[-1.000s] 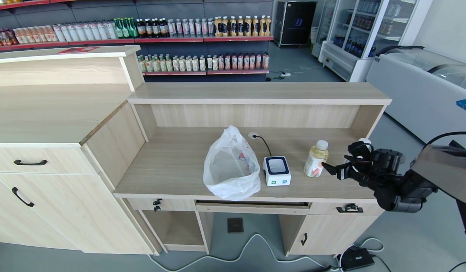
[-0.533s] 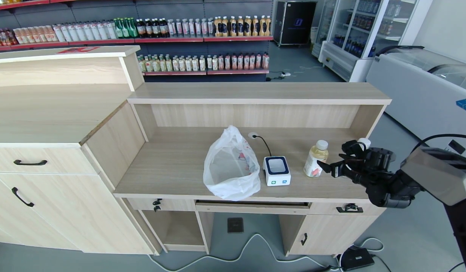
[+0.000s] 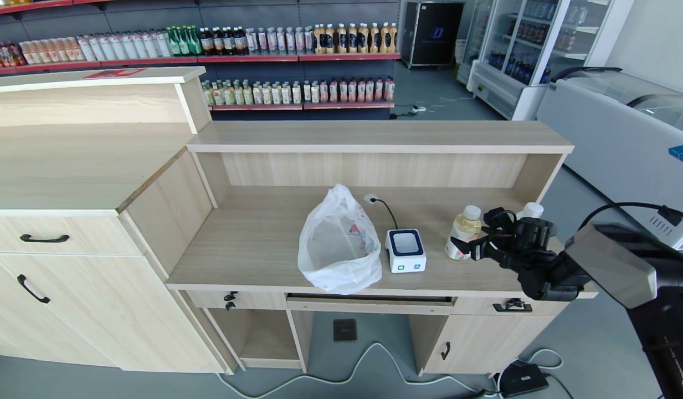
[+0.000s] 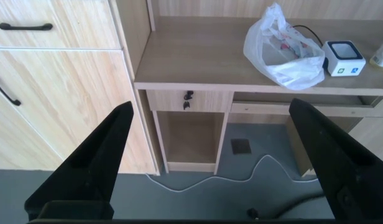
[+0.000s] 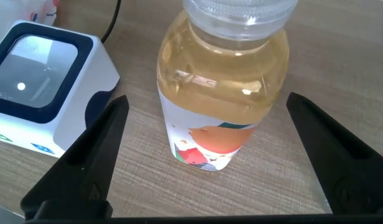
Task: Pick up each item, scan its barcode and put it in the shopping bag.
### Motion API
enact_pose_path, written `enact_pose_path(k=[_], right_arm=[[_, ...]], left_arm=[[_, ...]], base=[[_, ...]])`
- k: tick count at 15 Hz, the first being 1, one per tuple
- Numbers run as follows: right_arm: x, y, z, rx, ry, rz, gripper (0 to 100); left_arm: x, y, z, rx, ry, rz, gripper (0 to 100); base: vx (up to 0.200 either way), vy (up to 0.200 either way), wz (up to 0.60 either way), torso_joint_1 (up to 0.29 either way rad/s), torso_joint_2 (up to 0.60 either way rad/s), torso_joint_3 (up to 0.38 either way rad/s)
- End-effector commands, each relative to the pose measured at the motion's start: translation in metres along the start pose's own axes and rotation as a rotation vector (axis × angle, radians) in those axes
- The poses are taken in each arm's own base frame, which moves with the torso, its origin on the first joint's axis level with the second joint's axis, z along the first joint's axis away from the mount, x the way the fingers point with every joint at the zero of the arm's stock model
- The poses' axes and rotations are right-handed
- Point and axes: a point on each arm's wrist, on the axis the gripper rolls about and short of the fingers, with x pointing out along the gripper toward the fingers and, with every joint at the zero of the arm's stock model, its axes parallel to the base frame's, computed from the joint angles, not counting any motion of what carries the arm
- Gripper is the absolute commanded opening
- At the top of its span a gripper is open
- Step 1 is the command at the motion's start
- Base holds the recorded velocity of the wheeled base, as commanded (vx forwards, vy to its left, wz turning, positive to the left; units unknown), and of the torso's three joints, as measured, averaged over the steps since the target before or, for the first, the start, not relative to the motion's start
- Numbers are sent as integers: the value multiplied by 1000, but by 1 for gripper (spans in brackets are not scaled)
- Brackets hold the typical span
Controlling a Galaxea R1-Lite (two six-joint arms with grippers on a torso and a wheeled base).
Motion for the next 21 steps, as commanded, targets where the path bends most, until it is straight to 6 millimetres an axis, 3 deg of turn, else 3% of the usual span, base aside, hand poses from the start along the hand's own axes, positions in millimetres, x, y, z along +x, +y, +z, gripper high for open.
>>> enact_pose_path(k=[1, 7, 17, 18, 21], right_arm=[[10, 1, -3, -1, -1, 7, 100], [32, 17, -11, -7, -4, 46, 100], [50, 11, -2, -4, 3, 53, 100], [52, 10, -2, -4, 3, 54, 0], [54, 10, -7, 6, 30, 60, 0]], left_arm=[[0, 0, 0, 0, 0, 1, 100], [0, 0, 0, 0, 1, 1, 100], [0, 0, 0, 0, 1, 0, 100], [0, 0, 0, 0, 0, 0, 100], [0, 0, 0, 0, 1, 1, 100]], base=[[0, 0, 0, 0, 0, 0], [0, 0, 0, 0, 0, 0], [0, 0, 0, 0, 0, 0], [0, 0, 0, 0, 0, 0], [0, 0, 0, 0, 0, 0]])
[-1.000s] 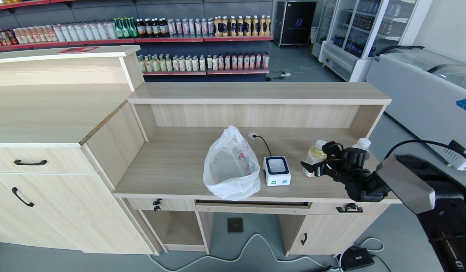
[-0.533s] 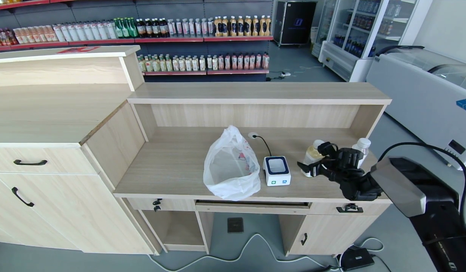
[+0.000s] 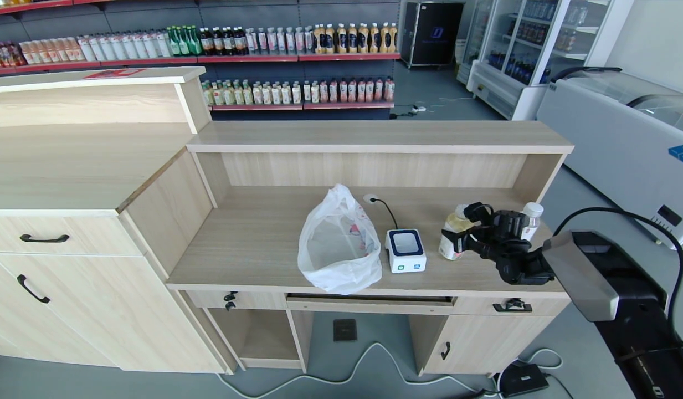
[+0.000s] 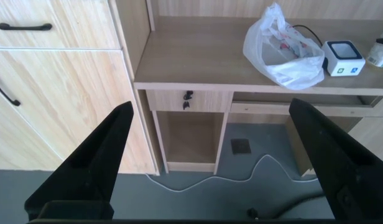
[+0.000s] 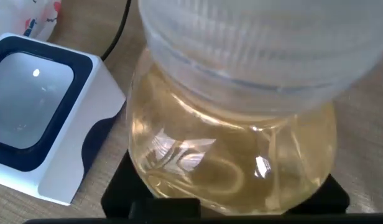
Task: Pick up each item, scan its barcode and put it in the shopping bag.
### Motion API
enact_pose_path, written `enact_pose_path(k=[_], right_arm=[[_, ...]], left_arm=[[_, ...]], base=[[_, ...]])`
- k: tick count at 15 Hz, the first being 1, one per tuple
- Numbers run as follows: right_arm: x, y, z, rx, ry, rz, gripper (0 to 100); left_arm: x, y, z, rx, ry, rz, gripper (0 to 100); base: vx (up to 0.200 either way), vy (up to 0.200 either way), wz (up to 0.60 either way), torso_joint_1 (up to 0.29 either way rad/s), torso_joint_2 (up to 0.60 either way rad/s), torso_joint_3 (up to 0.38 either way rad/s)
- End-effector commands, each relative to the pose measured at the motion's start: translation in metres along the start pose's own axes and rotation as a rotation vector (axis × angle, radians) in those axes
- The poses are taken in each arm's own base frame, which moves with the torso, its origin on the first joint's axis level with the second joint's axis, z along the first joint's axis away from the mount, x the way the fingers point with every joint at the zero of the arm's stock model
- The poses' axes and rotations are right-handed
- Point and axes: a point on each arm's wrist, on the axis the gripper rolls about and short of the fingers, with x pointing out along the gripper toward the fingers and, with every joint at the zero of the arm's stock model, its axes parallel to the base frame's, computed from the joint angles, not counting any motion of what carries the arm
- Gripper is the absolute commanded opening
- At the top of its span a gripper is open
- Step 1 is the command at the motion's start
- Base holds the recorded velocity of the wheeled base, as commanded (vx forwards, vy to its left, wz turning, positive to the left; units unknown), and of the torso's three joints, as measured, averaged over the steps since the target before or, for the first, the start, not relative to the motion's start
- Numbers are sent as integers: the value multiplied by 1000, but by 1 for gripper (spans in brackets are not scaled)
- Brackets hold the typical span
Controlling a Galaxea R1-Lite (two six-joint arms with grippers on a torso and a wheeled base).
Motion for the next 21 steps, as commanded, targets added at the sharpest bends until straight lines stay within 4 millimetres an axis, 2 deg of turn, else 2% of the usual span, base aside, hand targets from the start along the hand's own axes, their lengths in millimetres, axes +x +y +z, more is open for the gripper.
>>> enact_pose_path(k=[1, 3, 6, 9, 12, 13, 14, 15, 17, 18, 21], right_arm=[[2, 1, -7, 2, 9, 1, 0], [1, 0, -4, 1, 6, -1, 0], [-3, 0, 15, -13, -21, -7, 0], [-12, -9, 33, -11, -47, -20, 0], [-42, -6, 87, 133, -77, -15, 0], [-71, 2, 131, 229, -117, 14, 0], [-96, 5, 160, 260, -144, 30, 0], [-119, 5, 178, 277, -159, 56, 0], [-155, 4, 193, 306, -166, 111, 0], [-183, 6, 199, 343, -158, 165, 0], [-248, 29, 225, 464, -160, 361, 0]], left_arm=[[0, 0, 0, 0, 0, -1, 100], [0, 0, 0, 0, 1, -1, 100], [0, 0, 0, 0, 1, -1, 100], [0, 0, 0, 0, 1, 1, 100], [0, 0, 0, 0, 0, -1, 100], [0, 0, 0, 0, 1, -1, 100], [0, 0, 0, 0, 1, -1, 100], [0, 0, 0, 0, 0, -1, 100], [0, 0, 0, 0, 0, -1, 100], [0, 0, 0, 0, 1, -1, 100], [0, 0, 0, 0, 0, -1, 100]], base=[[0, 0, 0, 0, 0, 0], [0, 0, 0, 0, 0, 0], [0, 0, 0, 0, 0, 0], [0, 0, 0, 0, 0, 0], [0, 0, 0, 0, 0, 0], [0, 0, 0, 0, 0, 0], [0, 0, 0, 0, 0, 0], [0, 0, 0, 0, 0, 0], [0, 0, 0, 0, 0, 0], [0, 0, 0, 0, 0, 0], [0, 0, 0, 0, 0, 0]])
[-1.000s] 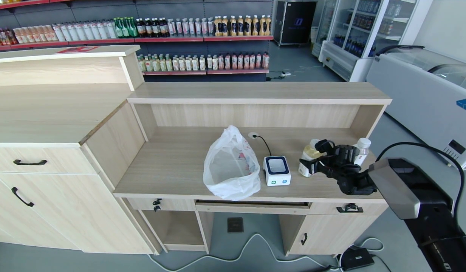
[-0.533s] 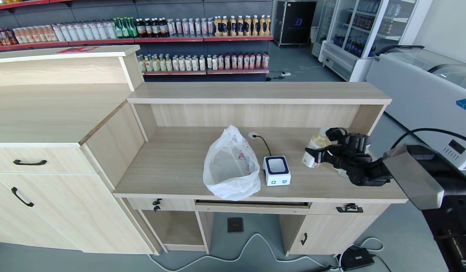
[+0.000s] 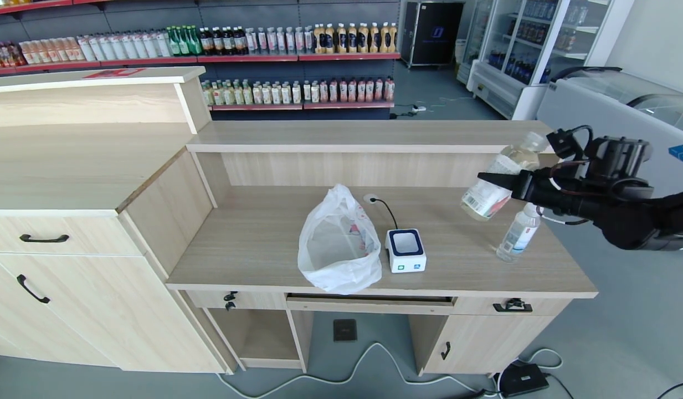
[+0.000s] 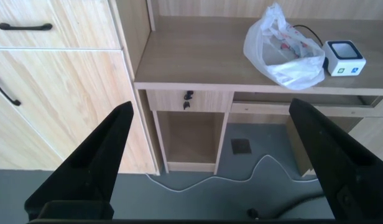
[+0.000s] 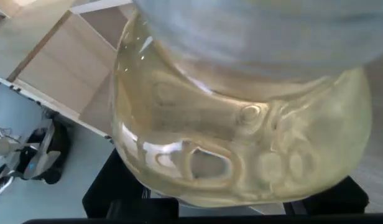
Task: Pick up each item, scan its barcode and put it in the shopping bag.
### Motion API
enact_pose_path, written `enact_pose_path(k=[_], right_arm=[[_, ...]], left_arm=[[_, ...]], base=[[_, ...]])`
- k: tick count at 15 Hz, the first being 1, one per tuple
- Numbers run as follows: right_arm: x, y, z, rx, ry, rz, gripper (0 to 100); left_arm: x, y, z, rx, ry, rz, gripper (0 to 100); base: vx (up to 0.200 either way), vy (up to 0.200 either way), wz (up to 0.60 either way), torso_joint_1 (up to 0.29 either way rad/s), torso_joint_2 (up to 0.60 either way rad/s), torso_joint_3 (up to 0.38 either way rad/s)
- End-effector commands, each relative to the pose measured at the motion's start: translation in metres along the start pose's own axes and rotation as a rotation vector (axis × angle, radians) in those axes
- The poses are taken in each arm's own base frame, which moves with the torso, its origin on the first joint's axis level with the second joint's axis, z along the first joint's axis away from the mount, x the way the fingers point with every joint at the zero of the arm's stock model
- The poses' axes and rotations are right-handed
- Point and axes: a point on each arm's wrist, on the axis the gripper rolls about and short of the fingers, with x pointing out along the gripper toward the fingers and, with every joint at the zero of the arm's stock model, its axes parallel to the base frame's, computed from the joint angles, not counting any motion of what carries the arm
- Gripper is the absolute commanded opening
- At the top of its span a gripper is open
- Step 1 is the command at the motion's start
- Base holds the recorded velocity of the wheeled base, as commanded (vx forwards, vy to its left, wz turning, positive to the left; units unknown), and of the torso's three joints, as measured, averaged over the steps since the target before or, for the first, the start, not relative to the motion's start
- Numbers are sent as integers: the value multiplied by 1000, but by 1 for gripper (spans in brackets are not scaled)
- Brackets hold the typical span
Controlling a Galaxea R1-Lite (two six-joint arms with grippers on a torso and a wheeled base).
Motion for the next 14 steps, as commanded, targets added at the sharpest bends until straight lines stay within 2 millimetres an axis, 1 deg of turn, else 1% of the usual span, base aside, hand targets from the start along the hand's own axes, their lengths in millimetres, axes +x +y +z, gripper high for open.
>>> enact_pose_path(k=[1, 2, 4, 6, 8, 10, 12, 14], right_arm=[[-55, 47, 32, 32, -38, 101, 0], [-78, 68, 29, 60, -7, 161, 0], [-103, 92, 24, 83, 44, 276, 0], [-126, 116, 24, 117, 81, 407, 0], [-139, 128, 26, 142, 114, 492, 0], [-142, 131, 26, 140, 131, 532, 0], [-150, 140, 30, 163, 153, 582, 0], [-164, 152, 30, 192, 192, 643, 0]], left_arm=[[0, 0, 0, 0, 0, 0, 100], [0, 0, 0, 0, 0, 1, 100], [0, 0, 0, 0, 1, 1, 100], [0, 0, 0, 0, 1, 1, 100], [0, 0, 0, 0, 1, 0, 100], [0, 0, 0, 0, 1, 0, 100], [0, 0, 0, 0, 0, 1, 100], [0, 0, 0, 0, 1, 0, 100]], base=[[0, 0, 0, 0, 0, 0], [0, 0, 0, 0, 0, 0], [0, 0, 0, 0, 0, 0], [0, 0, 0, 0, 0, 0], [0, 0, 0, 0, 0, 0], [0, 0, 0, 0, 0, 0], [0, 0, 0, 0, 0, 0], [0, 0, 0, 0, 0, 0]])
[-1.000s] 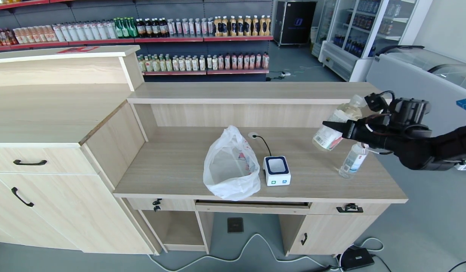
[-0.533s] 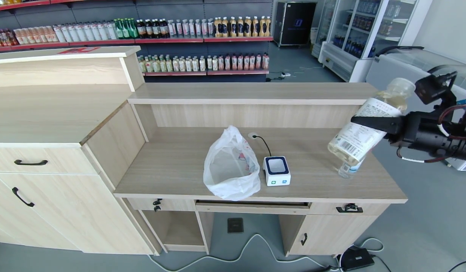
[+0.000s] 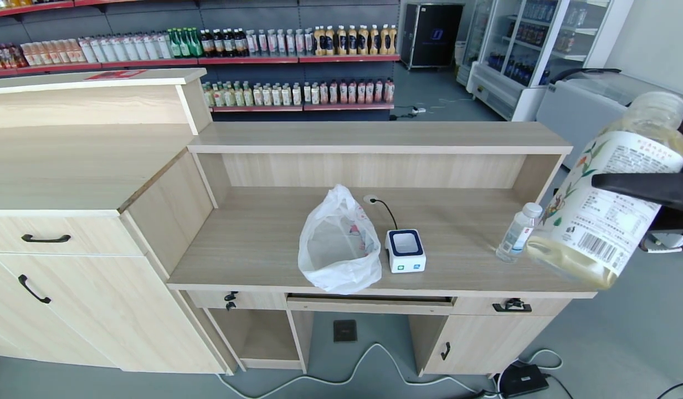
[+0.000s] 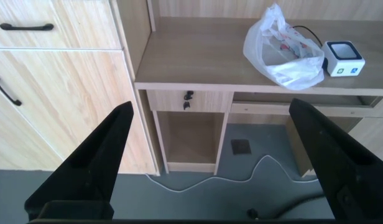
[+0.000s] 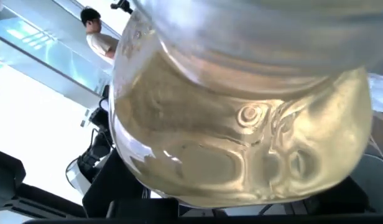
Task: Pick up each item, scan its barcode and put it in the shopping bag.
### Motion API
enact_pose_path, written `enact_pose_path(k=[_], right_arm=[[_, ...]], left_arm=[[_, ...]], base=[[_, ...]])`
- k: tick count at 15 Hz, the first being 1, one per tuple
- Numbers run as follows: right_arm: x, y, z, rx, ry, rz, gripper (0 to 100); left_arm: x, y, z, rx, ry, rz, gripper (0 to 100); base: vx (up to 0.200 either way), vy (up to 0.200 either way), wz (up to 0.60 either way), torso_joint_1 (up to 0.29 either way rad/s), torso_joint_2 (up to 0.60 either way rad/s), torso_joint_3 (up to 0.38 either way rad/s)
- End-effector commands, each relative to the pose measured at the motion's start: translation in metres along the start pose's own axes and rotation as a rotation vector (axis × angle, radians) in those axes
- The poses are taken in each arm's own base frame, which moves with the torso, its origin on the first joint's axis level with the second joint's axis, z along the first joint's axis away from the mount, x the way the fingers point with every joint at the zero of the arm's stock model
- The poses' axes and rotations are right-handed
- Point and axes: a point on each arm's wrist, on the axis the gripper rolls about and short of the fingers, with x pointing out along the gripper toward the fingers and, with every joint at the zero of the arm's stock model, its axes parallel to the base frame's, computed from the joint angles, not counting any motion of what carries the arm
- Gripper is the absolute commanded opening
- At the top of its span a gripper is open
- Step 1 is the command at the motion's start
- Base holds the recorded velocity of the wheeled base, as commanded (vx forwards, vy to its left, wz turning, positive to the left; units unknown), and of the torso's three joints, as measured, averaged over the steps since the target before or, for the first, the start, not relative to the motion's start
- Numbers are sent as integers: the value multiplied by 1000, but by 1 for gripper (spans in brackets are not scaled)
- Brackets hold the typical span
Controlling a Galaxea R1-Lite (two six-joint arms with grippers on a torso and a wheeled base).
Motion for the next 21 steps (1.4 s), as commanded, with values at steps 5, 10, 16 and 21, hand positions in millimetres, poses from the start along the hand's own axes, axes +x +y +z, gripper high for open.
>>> enact_pose_path(k=[5, 10, 16, 21], right_arm=[[-6, 30, -17, -24, 27, 50, 0], [-8, 35, -21, -28, 26, 50, 0], [-9, 40, -23, -36, 25, 53, 0], [-10, 40, -23, -40, 20, 46, 0]], left_arm=[[0, 0, 0, 0, 1, 0, 100], [0, 0, 0, 0, 1, 0, 100], [0, 0, 0, 0, 1, 0, 100], [0, 0, 0, 0, 1, 1, 100]], base=[[0, 0, 0, 0, 0, 0], [0, 0, 0, 0, 0, 0], [0, 0, 0, 0, 0, 0], [0, 0, 0, 0, 0, 0]])
